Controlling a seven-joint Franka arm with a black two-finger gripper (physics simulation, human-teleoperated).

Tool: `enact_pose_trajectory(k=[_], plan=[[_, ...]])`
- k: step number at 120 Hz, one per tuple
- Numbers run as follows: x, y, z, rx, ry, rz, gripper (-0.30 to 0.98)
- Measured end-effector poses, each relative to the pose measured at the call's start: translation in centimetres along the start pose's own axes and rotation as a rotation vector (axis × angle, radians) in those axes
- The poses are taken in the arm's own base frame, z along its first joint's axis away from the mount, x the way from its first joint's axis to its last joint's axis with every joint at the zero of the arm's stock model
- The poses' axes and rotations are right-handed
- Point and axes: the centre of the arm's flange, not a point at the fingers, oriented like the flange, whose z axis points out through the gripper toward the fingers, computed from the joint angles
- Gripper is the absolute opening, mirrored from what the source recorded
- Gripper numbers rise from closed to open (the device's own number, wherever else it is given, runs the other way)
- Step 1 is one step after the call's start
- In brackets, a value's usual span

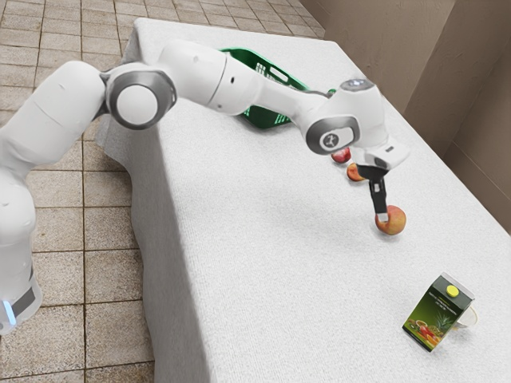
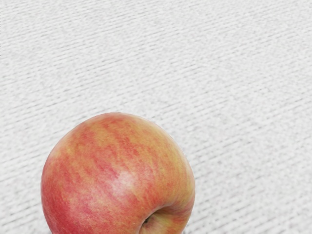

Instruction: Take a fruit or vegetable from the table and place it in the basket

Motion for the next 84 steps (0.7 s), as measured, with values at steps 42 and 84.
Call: enact_pose_trajectory(k=[42,84], plan=[[0.0,-1.8,3.0,-0.016,0.085,-0.043,0.66],[-0.7,-3.2,7.4,0.006,0.161,-0.076,0.49]])
